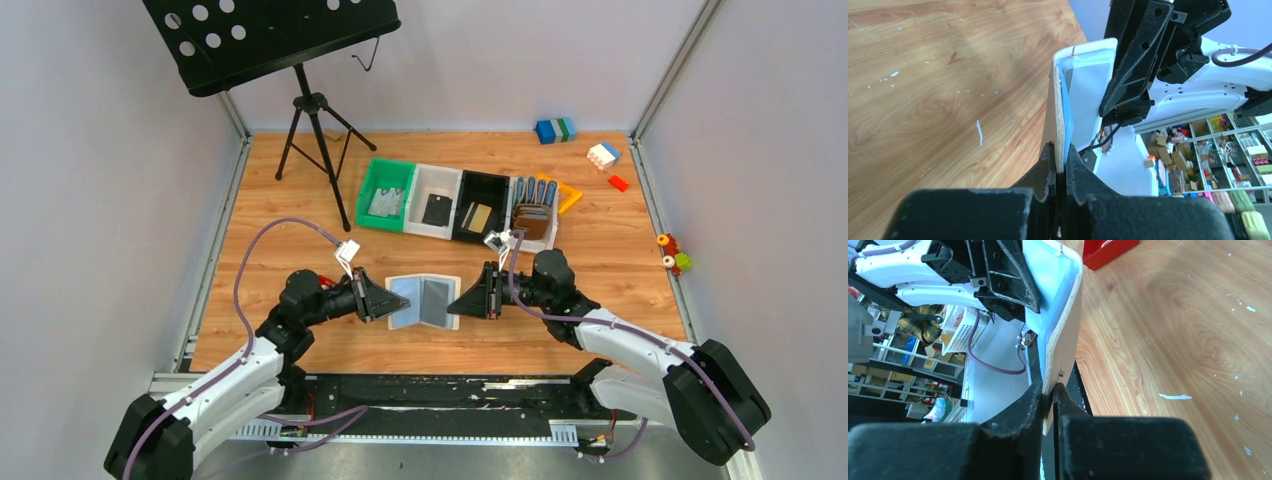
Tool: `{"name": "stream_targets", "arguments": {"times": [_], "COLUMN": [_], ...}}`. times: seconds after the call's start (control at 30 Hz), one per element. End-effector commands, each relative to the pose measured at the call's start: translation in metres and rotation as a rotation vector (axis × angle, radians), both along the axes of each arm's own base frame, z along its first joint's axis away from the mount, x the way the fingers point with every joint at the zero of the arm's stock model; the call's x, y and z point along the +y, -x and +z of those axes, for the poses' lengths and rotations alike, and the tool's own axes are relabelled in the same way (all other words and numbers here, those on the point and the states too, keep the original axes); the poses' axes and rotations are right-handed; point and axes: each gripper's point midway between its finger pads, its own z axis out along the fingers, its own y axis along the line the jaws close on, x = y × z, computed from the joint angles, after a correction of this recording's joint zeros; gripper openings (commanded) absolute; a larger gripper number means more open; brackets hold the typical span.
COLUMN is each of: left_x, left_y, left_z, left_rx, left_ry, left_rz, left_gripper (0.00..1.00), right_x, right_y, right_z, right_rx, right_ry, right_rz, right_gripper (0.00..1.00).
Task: Take the credit cards out of the card holder
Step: Open the card holder at the center of the board.
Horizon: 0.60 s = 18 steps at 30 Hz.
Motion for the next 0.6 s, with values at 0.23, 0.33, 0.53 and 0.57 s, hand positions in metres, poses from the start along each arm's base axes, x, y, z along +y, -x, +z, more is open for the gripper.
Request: {"name": "stream_targets", "arguments": {"times": [0.23, 0.33, 0.53, 0.57], "left_x": [-0.012, -0.017, -0.027, -0.029], "left_y": [-0.003, -0.004, -0.002, -0.003], "left_z": [0.012, 0.007, 0.007, 0.008], "left_rx": [-0.053, -0.046, -0.04, -0.041], "left_ry": [0.02, 0.0, 0.004, 0.003], "left_rz": [-0.016, -0.018, -0.047, -0.048], "left_gripper": [0.0, 0.0, 0.0, 0.0], "right_x": [0.014, 0.016, 0.016, 0.016], "right_y": [0.006, 0.005, 0.001, 0.002], "right_z": [0.031, 0.027, 0.024, 0.024], "right_rx": [-0.126, -0.114, -0.095, -0.095], "right_ry": [-0.064, -0.055, -0.029, -0.03], "right_rz": [0.061, 0.062, 0.044, 0.043], "right_gripper": [0.0, 0.0, 0.0, 0.0]}}
